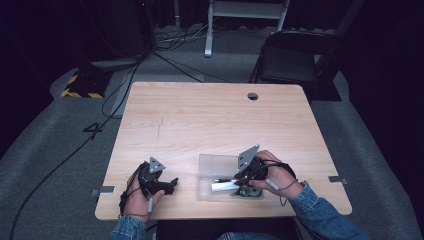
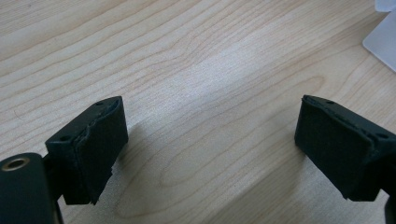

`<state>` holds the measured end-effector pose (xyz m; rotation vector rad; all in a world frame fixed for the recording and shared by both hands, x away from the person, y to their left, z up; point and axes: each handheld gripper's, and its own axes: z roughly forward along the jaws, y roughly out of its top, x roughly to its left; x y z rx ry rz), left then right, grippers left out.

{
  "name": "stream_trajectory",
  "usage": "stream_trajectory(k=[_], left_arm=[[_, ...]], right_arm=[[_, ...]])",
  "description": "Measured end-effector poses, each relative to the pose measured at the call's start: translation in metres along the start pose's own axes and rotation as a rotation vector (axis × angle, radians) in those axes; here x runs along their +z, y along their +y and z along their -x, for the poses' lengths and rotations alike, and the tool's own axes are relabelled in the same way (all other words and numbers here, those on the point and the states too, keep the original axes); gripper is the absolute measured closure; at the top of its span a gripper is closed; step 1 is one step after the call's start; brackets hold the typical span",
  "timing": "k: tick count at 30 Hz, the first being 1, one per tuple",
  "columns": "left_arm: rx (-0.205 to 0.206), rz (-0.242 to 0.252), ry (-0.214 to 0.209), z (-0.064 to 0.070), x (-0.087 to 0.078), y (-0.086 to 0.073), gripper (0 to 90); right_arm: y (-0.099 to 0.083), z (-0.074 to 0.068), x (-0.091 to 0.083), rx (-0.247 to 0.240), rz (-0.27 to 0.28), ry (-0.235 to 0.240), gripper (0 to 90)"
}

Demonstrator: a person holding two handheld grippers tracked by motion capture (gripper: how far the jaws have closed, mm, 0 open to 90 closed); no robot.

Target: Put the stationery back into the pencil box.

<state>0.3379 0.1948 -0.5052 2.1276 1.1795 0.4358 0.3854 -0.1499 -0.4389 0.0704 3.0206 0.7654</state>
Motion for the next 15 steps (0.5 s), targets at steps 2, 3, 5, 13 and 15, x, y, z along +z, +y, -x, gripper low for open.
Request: stream_trajectory(k=[2, 3, 5, 13, 15], left_arm=[[0.0, 0.0, 0.0, 0.0, 0.0, 0.0, 9.9], [0.0, 0.0, 0.0, 0.0, 0.0, 0.0, 9.9], [0.0, 0.0, 0.0, 0.0, 0.0, 0.0, 9.9], [0.0, 0.0, 0.0, 0.0, 0.0, 0.0, 9.9], [0.0, 0.0, 0.0, 0.0, 0.0, 0.0, 9.9]], right_arm=[[-0.0007, -0.0005, 0.0002, 0.003, -0.01, 0.009, 82.2], [-0.0008, -0.0012, 0.0006, 0.005, -0.014, 0.012, 83.1], [-0.0003, -0.0017, 0.0025, -0.003, -0.019, 0.013, 83.5], [-0.001, 0.0013, 0.0081, 0.009, -0.009, 0.006, 84.1], [-0.0008, 0.001, 0.0081, 0.009, -0.012, 0.006, 84.6]])
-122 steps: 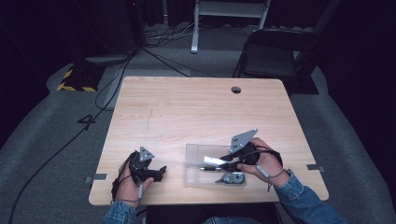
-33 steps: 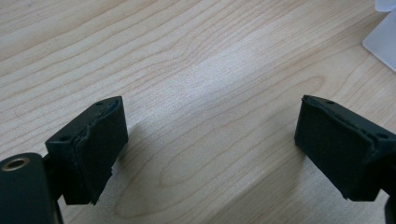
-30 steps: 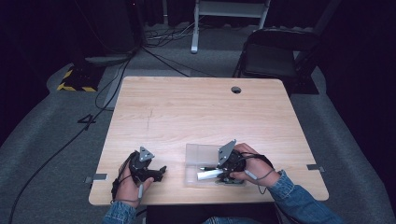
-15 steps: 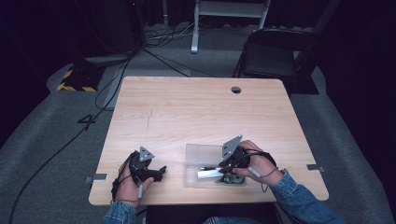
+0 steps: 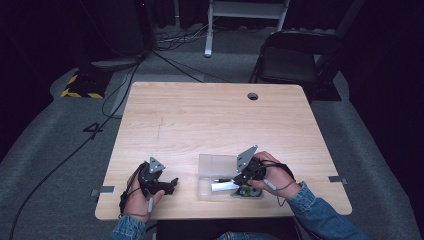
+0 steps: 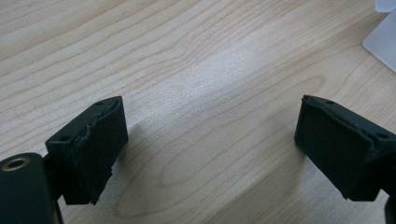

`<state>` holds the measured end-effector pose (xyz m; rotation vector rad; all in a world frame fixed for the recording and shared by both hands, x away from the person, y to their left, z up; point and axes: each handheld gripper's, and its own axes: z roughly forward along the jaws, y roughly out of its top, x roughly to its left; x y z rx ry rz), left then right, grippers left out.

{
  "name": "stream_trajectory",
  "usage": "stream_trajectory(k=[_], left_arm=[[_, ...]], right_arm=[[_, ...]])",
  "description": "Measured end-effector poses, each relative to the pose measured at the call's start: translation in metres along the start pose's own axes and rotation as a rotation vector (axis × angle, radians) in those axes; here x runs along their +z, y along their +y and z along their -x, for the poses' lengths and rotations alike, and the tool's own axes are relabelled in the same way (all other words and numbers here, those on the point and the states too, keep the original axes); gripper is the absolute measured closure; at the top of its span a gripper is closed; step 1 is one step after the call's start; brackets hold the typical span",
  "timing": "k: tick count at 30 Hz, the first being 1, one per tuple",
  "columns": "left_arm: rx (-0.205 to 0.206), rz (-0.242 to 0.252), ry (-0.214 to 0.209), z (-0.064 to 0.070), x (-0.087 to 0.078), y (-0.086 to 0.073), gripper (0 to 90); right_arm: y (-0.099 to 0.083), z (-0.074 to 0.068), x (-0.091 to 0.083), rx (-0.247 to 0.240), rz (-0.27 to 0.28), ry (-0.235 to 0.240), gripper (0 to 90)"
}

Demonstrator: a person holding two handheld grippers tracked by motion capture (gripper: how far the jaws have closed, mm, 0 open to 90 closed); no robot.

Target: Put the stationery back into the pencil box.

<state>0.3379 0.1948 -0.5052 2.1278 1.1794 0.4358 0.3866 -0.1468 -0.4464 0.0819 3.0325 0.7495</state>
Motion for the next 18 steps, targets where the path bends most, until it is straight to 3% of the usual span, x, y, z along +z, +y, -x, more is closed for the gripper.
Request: stream_trajectory(k=[4, 10, 12, 15, 18], left_arm=[[0.0, 0.001, 0.0, 0.0, 0.0, 0.0, 9.9], [0.0, 0.001, 0.0, 0.0, 0.0001, 0.0, 9.9], [0.0, 0.0, 0.0, 0.0, 0.0, 0.0, 9.9], [0.0, 0.0, 0.0, 0.0, 0.0, 0.0, 9.9], [0.0, 0.0, 0.0, 0.0, 0.0, 0.0, 9.8]], right_arm=[[0.0006, -0.0029, -0.0016, -0.017, -0.025, -0.012, 89.8], [0.003, -0.0089, 0.0024, -0.018, -0.055, 0.017, 89.9], [0.0042, -0.0082, 0.0006, -0.032, -0.022, -0.001, 89.3], [0.005, -0.0059, -0.0045, -0.018, 0.017, -0.03, 88.7], [0.0026, -0.0039, -0.0004, -0.003, 0.009, -0.02, 87.8]])
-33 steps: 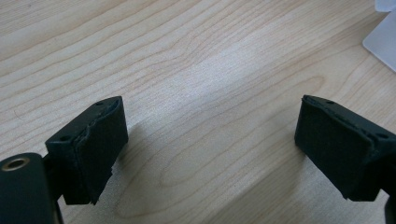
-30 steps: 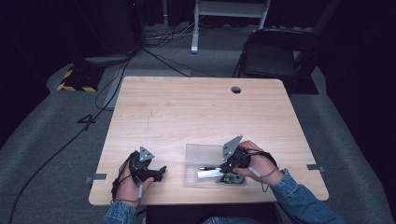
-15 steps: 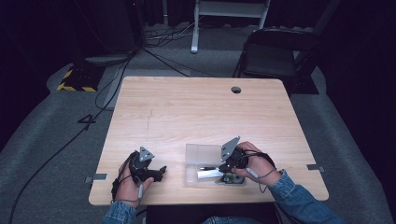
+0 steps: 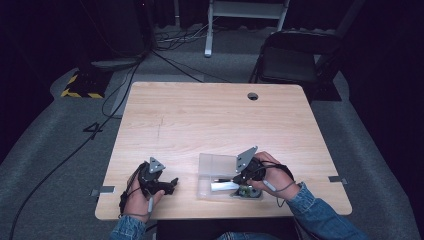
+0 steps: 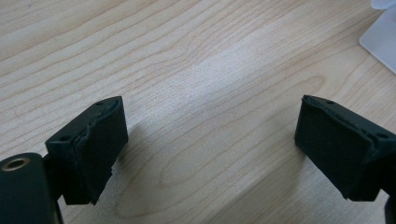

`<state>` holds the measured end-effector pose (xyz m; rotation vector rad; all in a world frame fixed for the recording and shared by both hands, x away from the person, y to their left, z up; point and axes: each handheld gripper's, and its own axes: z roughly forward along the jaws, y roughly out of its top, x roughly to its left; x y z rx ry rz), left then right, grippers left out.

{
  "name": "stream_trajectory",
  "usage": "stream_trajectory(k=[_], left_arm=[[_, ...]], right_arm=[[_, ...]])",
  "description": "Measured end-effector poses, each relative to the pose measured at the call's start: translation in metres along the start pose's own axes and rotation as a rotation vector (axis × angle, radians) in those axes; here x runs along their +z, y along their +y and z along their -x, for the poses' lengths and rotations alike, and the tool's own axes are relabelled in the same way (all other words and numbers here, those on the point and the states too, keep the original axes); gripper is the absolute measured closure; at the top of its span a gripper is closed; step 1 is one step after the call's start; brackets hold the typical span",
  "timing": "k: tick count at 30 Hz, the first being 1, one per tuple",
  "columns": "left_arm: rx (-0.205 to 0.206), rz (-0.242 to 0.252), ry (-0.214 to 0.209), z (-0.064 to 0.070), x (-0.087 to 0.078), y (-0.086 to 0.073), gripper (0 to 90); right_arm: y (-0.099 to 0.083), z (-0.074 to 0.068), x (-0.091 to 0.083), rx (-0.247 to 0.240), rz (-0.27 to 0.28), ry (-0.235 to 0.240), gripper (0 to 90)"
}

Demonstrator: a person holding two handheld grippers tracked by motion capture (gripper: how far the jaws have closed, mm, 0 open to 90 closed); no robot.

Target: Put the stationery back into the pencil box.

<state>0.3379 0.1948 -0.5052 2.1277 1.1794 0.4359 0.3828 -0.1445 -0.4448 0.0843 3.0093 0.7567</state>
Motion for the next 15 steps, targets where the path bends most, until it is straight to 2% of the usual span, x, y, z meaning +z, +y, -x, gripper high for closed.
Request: stream_trajectory(k=[2, 6, 8, 10, 12, 15], left_arm=[[0.0, 0.0, 0.0, 0.0, 0.0, 0.0, 9.8], [0.0, 0.0, 0.0, 0.0, 0.0, 0.0, 9.9], [0.0, 0.0, 0.0, 0.0, 0.0, 0.0, 9.9], [0.0, 0.0, 0.0, 0.0, 0.0, 0.0, 9.9], [0.0, 0.001, 0.0, 0.0, 0.0001, 0.0, 9.8], [0.006, -0.001, 0.001, -0.0004, 0.0001, 0.0003, 9.6]], right_arm=[[-0.0002, -0.0004, 0.0011, 0.003, 0.008, 0.004, 87.9], [0.0008, -0.0015, 0.0006, -0.011, -0.008, 0.019, 90.0], [0.0009, -0.0043, 0.0063, -0.017, -0.037, 0.038, 90.0], [0.0011, -0.0046, 0.0073, -0.02, -0.038, 0.04, 89.7], [0.0026, -0.0054, 0.0057, -0.027, -0.03, 0.029, 87.9], [0.0036, -0.0022, -0.0021, -0.014, 0.027, -0.024, 81.1]])
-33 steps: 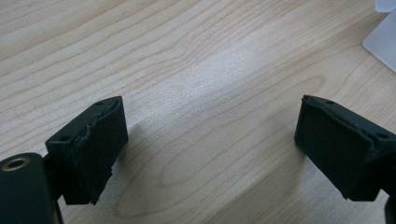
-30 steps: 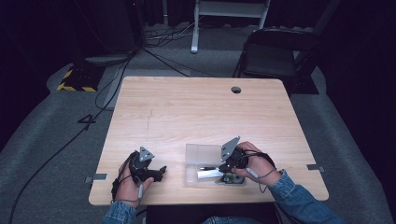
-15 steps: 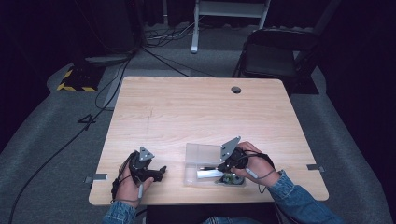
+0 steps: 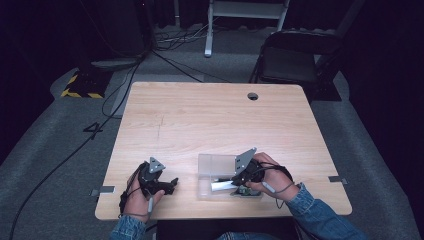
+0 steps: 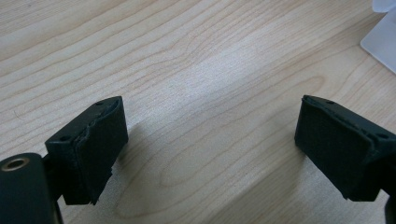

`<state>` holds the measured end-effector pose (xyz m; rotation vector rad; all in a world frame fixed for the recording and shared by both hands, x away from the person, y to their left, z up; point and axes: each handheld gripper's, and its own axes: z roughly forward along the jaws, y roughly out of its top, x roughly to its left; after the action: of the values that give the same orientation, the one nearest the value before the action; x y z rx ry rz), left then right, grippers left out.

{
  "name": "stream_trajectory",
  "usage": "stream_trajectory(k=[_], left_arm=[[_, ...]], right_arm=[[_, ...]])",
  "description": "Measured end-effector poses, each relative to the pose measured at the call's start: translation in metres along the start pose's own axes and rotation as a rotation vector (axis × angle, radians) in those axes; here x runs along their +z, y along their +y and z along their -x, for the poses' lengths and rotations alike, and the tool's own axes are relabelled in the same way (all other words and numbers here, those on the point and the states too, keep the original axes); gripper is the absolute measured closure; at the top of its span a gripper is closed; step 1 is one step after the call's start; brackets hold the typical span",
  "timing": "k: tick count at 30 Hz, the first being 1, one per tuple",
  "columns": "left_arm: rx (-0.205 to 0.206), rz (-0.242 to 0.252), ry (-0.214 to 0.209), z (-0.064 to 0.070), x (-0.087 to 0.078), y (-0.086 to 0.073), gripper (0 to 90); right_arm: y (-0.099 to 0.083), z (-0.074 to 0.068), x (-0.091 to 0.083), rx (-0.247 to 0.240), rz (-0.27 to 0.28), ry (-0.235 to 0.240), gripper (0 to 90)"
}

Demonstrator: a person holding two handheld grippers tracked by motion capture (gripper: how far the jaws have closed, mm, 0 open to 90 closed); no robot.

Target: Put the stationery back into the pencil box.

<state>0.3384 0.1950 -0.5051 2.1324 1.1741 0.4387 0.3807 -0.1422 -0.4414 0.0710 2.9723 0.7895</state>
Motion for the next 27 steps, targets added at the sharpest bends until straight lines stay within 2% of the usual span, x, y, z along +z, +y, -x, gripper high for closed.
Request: stream_trajectory(k=[5, 10, 18, 22, 27], left_arm=[[0.001, -0.001, 0.0, 0.0, 0.0, 0.0, 9.6], [0.004, -0.002, -0.001, 0.0, 0.0, 0.0, 9.3], [0.003, -0.001, 0.0, 0.0, 0.0, 0.0, 9.3], [0.003, -0.001, -0.001, 0.0, 0.0, 0.0, 9.3], [0.006, -0.003, 0.0, 0.0, 0.0, 0.0, 8.9]], right_arm=[[-0.003, 0.002, 0.006, -0.016, -0.045, 0.003, 78.3], [-0.001, -0.003, 0.006, -0.038, -0.06, -0.01, 79.7], [0.0, -0.006, 0.007, -0.064, -0.073, -0.025, 79.4], [0.001, -0.012, 0.007, -0.088, -0.079, -0.063, 79.9], [0.001, -0.015, 0.007, -0.084, -0.082, -0.075, 81.2]])
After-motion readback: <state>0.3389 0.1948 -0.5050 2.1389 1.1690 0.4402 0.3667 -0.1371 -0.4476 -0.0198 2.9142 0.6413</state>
